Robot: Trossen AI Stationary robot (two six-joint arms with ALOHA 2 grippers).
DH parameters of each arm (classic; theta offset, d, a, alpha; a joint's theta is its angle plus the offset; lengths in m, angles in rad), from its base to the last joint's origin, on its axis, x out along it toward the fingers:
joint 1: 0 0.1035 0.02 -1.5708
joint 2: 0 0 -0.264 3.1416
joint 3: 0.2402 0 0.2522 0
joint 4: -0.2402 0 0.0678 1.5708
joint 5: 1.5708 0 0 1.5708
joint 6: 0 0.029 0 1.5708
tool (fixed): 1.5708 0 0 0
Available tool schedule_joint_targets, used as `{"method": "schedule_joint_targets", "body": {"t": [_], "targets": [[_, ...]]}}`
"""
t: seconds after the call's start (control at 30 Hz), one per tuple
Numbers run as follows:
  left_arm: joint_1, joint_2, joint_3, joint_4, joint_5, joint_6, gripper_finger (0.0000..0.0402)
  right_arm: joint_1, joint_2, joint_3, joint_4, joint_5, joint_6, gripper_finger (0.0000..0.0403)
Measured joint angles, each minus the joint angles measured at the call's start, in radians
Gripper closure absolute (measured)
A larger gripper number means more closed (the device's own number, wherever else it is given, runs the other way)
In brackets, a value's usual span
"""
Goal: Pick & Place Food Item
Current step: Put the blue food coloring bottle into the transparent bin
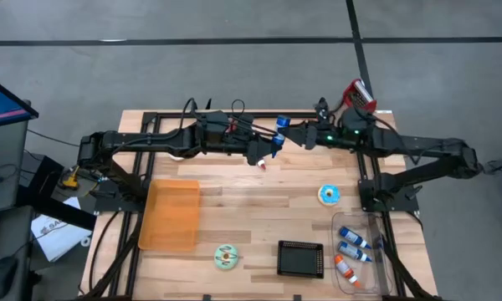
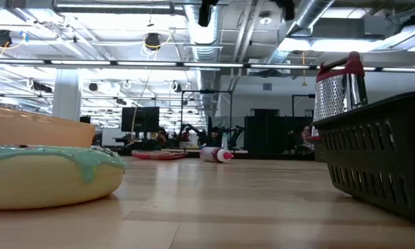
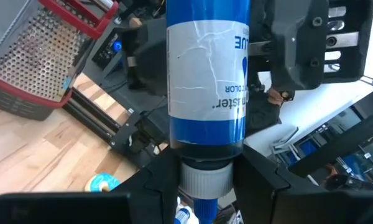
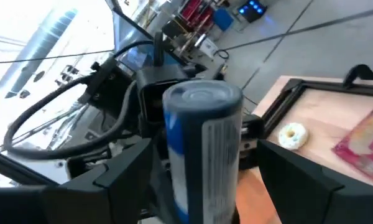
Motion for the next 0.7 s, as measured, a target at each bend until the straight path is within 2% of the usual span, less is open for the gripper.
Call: {"method": "schedule_joint_targets", "body": {"t": [0.1,0.33,0.43,0.7], "targets": [[0.0,0.0,0.0,0.0,0.001,-0.001,0.0289,-0.007,0.028,0.002,0.061,-0.033,0.006,0.0127],[-0.003,0.0,0.0,0.003,0.005,-0.002,0.0289,-0.008,0.05,0.034,0.043,-0.057,0.0,0.0137],[-0.003,-0.002,0.0,0.0,0.007,-0.002,0.0289,-0.009,0.051,0.035,0.035,-0.058,-0.008,0.016],[-0.003,-0.002,0.0,0.005,0.008,-0.001,0.0288,-0.009,0.049,0.035,0.028,-0.059,-0.036,0.0257]]}}
